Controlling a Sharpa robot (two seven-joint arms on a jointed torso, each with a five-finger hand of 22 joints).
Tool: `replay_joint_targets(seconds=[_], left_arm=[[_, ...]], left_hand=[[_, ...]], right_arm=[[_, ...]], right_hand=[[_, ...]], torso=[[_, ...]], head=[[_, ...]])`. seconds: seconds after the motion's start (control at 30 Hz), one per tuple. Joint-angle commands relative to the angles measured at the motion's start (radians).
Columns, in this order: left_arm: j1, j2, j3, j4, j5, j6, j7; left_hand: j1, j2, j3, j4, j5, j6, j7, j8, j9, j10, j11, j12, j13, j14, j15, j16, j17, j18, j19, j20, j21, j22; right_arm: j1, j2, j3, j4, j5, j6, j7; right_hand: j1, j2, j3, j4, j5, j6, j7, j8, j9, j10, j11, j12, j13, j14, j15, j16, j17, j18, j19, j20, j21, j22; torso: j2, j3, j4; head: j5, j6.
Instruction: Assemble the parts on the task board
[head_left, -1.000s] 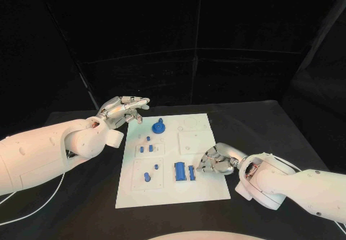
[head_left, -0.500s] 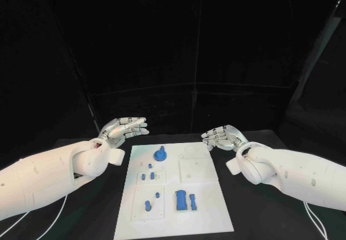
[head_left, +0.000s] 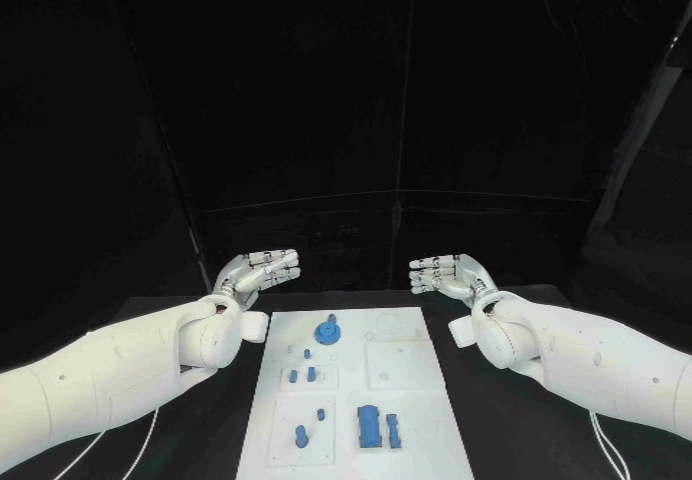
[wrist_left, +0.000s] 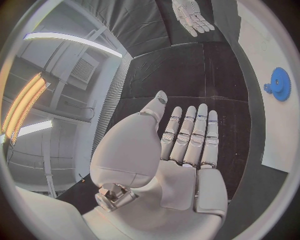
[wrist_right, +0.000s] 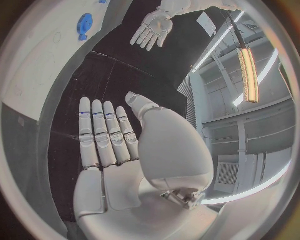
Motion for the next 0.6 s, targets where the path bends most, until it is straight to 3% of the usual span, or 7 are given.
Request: replay_joint_targets(seconds=[0.03,0.23,0.27,0.37,0.4,0.57,0.6], left_arm=[[0.0,-0.003,0.001,0.006,-0.002,0.003,-0.001],[-0.019,-0.019,0.017,0.062,-0.023,-0.066,0.003],[-0.024,-0.023,0.022,0.077,-0.028,-0.084,0.004],[-0.044,-0.038,0.037,0.132,-0.048,-0.151,0.007],[-0.051,-0.044,0.044,0.153,-0.056,-0.177,0.009],[-0.099,-0.082,0.083,0.289,-0.106,-0.344,0.017],[-0.107,-0.088,0.09,0.312,-0.114,-0.372,0.019]], left_hand=[[-0.416,-0.021,-0.077,0.009,-0.05,-0.293,-0.052,-0.066,-0.063,-0.288,-0.064,-0.035,-0.06,-0.267,-0.057,-0.063,-0.037,-0.051,-0.193,-0.091,-0.05,-0.057],[-0.613,-0.021,-0.077,0.009,-0.05,-0.43,-0.076,-0.066,-0.063,-0.423,-0.094,-0.108,-0.06,-0.392,-0.083,-0.092,-0.115,-0.067,-0.283,-0.133,-0.073,-0.083],[-0.64,-0.021,-0.077,0.009,-0.05,-0.449,-0.079,-0.066,-0.063,-0.442,-0.098,-0.108,-0.06,-0.409,-0.087,-0.097,-0.115,-0.067,-0.295,-0.139,-0.076,-0.087],[-0.721,-0.021,-0.077,0.009,-0.05,-0.506,-0.089,-0.066,-0.063,-0.498,-0.111,-0.108,-0.06,-0.461,-0.098,-0.108,-0.115,-0.077,-0.333,-0.157,-0.085,-0.098],[-0.744,-0.021,-0.077,0.009,-0.05,-0.522,-0.092,-0.066,-0.063,-0.514,-0.114,-0.108,-0.06,-0.476,-0.101,-0.112,-0.115,-0.077,-0.343,-0.162,-0.155,-0.101],[-0.853,-0.021,-0.077,0.009,-0.05,-0.599,-0.166,-0.066,-0.063,-0.588,-0.131,-0.108,-0.06,-0.545,-0.18,-0.197,-0.115,-0.088,-0.393,-0.185,-0.155,-0.178],[-0.871,-0.021,-0.077,0.009,-0.05,-0.611,-0.166,-0.066,-0.063,-0.601,-0.202,-0.108,-0.06,-0.556,-0.18,-0.197,-0.115,-0.096,-0.401,-0.189,-0.155,-0.178]], right_arm=[[-0.001,-0.004,0.0,0.005,-0.001,-0.007,-0.001],[-0.013,-0.025,0.007,0.074,0.035,-0.066,0.014],[-0.016,-0.03,0.009,0.092,0.044,-0.081,0.019],[-0.028,-0.05,0.015,0.159,0.079,-0.138,0.034],[-0.033,-0.058,0.017,0.184,0.092,-0.16,0.04],[-0.061,-0.106,0.032,0.345,0.175,-0.295,0.076],[-0.066,-0.114,0.035,0.369,0.188,-0.316,0.082]], right_hand=[[-0.435,0.097,-0.092,-0.042,-0.076,-0.292,-0.064,-0.064,-0.099,-0.341,-0.051,-0.064,-0.063,-0.326,-0.043,-0.062,-0.054,-0.051,-0.277,-0.076,-0.09,-0.091],[-0.635,0.097,-0.136,-0.042,-0.111,-0.426,-0.093,-0.064,-0.099,-0.498,-0.075,-0.064,-0.063,-0.477,-0.064,-0.062,-0.079,-0.068,-0.407,-0.11,-0.132,-0.132],[-0.665,0.097,-0.142,-0.042,-0.116,-0.447,-0.097,-0.064,-0.099,-0.522,-0.079,-0.064,-0.063,-0.5,-0.137,-0.062,-0.083,-0.068,-0.426,-0.115,-0.139,-0.138],[-0.746,0.097,-0.16,-0.042,-0.13,-0.501,-0.109,-0.064,-0.099,-0.585,-0.088,-0.064,-0.063,-0.562,-0.137,-0.062,-0.092,-0.079,-0.479,-0.129,-0.155,-0.155],[-0.771,0.097,-0.165,-0.042,-0.134,-0.518,-0.113,-0.064,-0.099,-0.604,-0.161,-0.064,-0.063,-0.58,-0.137,-0.062,-0.165,-0.079,-0.495,-0.134,-0.16,-0.159],[-0.884,0.097,-0.189,-0.042,-0.154,-0.594,-0.13,-0.064,-0.099,-0.693,-0.161,-0.064,-0.063,-0.666,-0.137,-0.062,-0.165,-0.09,-0.569,-0.153,-0.182,-0.182],[-0.903,0.097,-0.194,-0.042,-0.157,-0.607,-0.203,-0.064,-0.099,-0.708,-0.161,-0.064,-0.063,-0.681,-0.137,-0.062,-0.165,-0.09,-0.581,-0.156,-0.186,-0.186]], torso=[[-0.001,-0.0005,0.0005],[-0.017,-0.0001,0.0063],[-0.022,0.0,0.0079],[-0.033,0.0002,0.0118],[-0.035,0.0003,0.0127],[-0.041,0.0004,0.0149],[-0.041,0.0004,0.0149]], head=[[-0.001,-0.004],[0.005,-0.039],[0.007,-0.048],[0.011,-0.071],[0.012,-0.076],[0.014,-0.089],[0.014,-0.089]])
